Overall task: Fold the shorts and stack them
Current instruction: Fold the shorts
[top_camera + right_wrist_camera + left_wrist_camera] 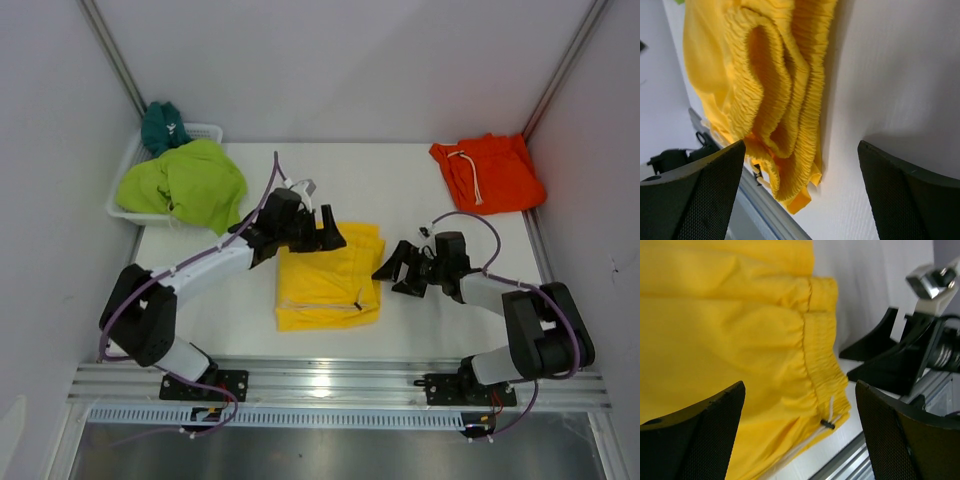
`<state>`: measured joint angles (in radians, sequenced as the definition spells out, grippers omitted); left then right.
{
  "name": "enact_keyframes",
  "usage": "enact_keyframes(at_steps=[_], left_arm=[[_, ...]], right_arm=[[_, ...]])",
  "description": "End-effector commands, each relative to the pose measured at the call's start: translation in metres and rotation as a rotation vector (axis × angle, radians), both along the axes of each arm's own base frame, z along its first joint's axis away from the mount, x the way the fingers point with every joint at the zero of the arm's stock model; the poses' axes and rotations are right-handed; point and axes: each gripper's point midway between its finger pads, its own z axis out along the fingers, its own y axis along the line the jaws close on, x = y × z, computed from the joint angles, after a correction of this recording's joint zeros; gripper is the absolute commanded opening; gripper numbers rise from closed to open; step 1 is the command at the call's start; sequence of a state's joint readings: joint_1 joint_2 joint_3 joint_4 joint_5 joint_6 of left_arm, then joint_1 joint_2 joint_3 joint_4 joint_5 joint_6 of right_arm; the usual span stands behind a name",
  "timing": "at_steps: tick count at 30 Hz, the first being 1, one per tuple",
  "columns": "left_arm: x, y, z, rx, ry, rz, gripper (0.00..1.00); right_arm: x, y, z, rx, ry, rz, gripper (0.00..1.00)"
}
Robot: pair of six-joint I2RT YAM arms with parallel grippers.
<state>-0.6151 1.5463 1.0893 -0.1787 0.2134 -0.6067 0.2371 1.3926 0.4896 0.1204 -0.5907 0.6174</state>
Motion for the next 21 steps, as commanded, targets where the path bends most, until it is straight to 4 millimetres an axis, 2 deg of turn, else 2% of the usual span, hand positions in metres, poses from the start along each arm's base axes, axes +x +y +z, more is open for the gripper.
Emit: enact_keyframes(at_steps=[1, 4, 7, 12, 13, 14, 17, 21], left_arm=[[-0.022, 0.004, 0.004, -0.086, 0.002, 0.024, 0.92], [-0.039, 0.007, -0.004, -0.086, 0.008, 0.024, 0.92], [-0.044, 0.010, -0.014, -0.074, 0.013, 0.035, 0.91], [-0.057, 0.021, -0.050, -0.058, 0.058, 0.059, 0.90], [-0.057, 0.019, -0.048, -0.080, 0.042, 0.058, 0.90], [-0.062, 0.021, -0.056, -0.078, 0.054, 0.055, 0.89], [-0.066, 0.018, -0.059, -0.079, 0.058, 0.039, 0.89], [-0.064, 0.009, -0.063, -0.072, 0.053, 0.006, 0.89]], right_arm=[[0.021, 0.016, 0.015, 0.078, -0.088, 0.080, 0.97], [0.027, 0.021, 0.006, 0.112, -0.077, 0.083, 0.98], [0.027, 0.024, -0.005, 0.109, -0.050, 0.079, 0.98], [0.022, 0.035, -0.020, 0.032, -0.036, 0.089, 0.99], [0.023, 0.037, -0.022, 0.038, -0.039, 0.087, 0.99], [0.021, 0.040, -0.020, 0.066, -0.026, 0.091, 0.99], [0.020, 0.042, -0.018, 0.127, -0.029, 0.085, 0.99], [0.015, 0.051, -0.028, 0.109, 0.006, 0.119, 1.00]])
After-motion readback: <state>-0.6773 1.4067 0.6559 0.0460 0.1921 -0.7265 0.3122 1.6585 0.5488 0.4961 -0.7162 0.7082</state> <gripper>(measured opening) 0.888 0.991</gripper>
